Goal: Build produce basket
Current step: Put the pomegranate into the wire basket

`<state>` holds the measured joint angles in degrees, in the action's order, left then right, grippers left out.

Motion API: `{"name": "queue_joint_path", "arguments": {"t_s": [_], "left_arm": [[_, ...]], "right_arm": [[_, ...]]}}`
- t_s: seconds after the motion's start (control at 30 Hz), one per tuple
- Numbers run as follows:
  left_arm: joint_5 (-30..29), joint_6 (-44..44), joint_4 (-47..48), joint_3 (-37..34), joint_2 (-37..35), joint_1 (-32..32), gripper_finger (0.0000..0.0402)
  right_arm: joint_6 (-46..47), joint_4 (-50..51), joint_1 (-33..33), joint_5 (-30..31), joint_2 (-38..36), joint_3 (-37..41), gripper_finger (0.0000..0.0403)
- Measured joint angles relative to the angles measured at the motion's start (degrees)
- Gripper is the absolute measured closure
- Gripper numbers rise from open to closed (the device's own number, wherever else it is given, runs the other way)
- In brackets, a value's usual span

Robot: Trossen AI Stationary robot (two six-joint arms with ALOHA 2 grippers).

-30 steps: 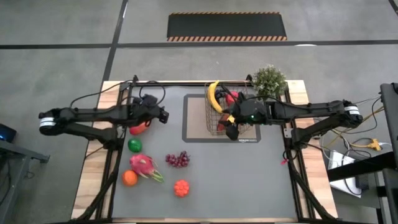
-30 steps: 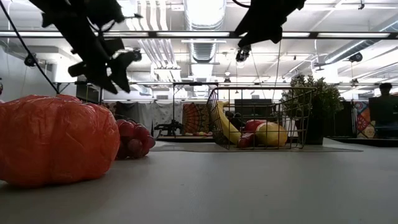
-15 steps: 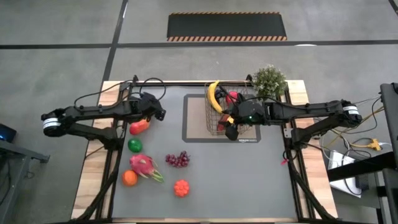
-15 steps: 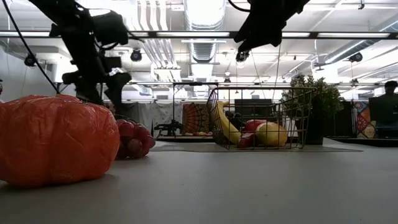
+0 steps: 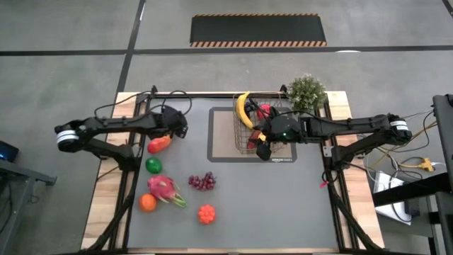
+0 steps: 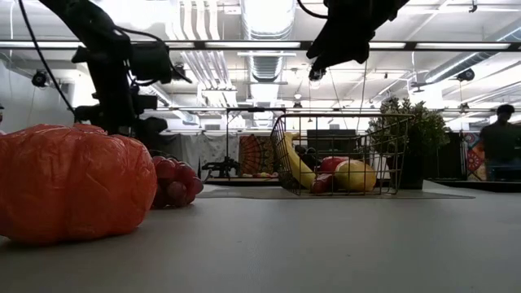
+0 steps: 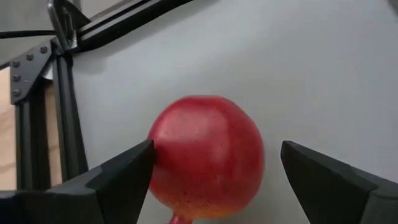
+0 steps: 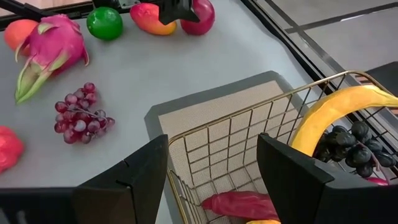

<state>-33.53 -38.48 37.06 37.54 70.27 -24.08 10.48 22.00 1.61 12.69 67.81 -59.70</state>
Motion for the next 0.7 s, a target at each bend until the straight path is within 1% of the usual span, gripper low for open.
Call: {"name": "queue_joint_path", "arguments": {"t_s": [0.3,0.7], "left_arm": [[-1.0,-1.6,0.0,-0.2,1.0,-0.4,0.0072],[1.3,-1.7,-0.1,0.1,-1.3,-0.3,0.0072]], "right_arm": [[0.0,0.0,0.0,0.0,0.0,0.6,0.0174],[0.4,0.0,0.0,0.9,0.0,1.5,0.0174]]}}
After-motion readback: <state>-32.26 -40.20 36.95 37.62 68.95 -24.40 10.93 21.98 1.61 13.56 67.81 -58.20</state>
